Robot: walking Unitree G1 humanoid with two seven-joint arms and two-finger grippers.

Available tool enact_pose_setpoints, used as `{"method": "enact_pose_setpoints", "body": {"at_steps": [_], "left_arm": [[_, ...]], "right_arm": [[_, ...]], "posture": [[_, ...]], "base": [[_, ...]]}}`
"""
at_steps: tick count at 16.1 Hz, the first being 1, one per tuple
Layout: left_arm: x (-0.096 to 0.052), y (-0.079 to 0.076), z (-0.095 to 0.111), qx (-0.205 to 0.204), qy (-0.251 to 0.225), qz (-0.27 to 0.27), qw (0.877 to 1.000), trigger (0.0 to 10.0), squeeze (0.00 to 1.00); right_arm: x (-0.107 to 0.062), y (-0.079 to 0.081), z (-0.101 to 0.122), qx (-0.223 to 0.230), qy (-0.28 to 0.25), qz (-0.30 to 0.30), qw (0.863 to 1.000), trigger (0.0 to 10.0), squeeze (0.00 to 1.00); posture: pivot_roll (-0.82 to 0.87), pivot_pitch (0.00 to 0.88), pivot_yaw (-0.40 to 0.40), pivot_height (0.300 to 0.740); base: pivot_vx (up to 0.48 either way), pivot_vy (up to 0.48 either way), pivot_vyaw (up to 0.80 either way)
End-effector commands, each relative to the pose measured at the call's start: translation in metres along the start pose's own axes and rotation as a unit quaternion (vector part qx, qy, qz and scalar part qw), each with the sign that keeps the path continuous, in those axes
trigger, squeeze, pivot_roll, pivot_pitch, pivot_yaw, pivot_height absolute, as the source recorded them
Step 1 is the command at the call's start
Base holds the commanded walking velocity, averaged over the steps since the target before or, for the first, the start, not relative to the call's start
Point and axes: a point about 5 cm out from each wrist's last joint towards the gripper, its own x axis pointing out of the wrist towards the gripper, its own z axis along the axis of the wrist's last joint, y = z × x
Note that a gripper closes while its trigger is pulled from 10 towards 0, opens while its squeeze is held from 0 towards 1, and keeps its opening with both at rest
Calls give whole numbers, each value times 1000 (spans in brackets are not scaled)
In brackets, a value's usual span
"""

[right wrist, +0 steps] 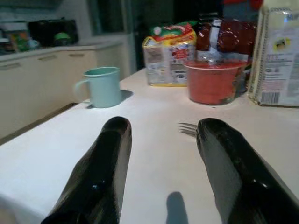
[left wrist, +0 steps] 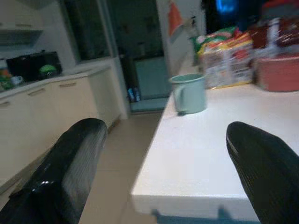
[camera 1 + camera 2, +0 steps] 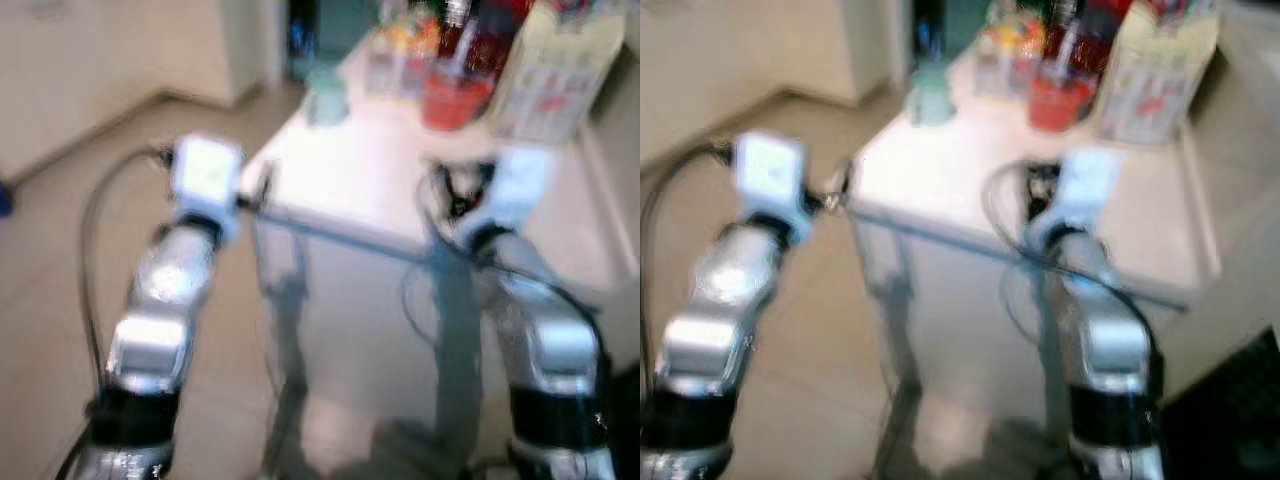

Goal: Setting the table

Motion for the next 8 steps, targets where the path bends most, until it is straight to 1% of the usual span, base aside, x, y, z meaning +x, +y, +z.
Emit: {"method": "enact_pose_setpoints", "body": {"at_steps": [1, 4, 5, 6, 7, 8], "left_arm": [[1, -11, 5, -3, -10, -28, 1000, 10000, 0], [1, -17, 6, -4, -11, -46, 999, 10000, 0], [-1, -21, 6, -15, -10, -64, 998, 10000, 0], [-4, -27, 4, -11, -3, -95, 995, 10000, 0], [-8, -34, 4, -11, -2, -132, 991, 10000, 0], [-13, -41, 3, -17, 0, -165, 986, 10000, 0]], "right_arm": [[-2, -13, 6, -11, -2, -22, 1000, 10000, 0], [1, -19, 11, -43, 19, -21, 999, 10000, 0], [2, -21, 12, -44, 31, -7, 999, 10000, 0], [3, -23, 14, -42, 49, 9, 998, 10000, 635], [4, -27, 15, -37, 68, 21, 997, 10000, 1000], [5, -31, 16, -23, 90, 39, 995, 10000, 1000]], "posture": [[-29, 0, -9, 740], [-31, 0, -6, 740], [-31, 0, -7, 740], [-31, 0, -7, 740], [-31, 0, -9, 740], [-31, 0, -11, 740]], "base": [[431, 0, 0], [418, 0, 0], [0, 0, 0], [0, 0, 0], [0, 0, 0], [0, 0, 0]]}}
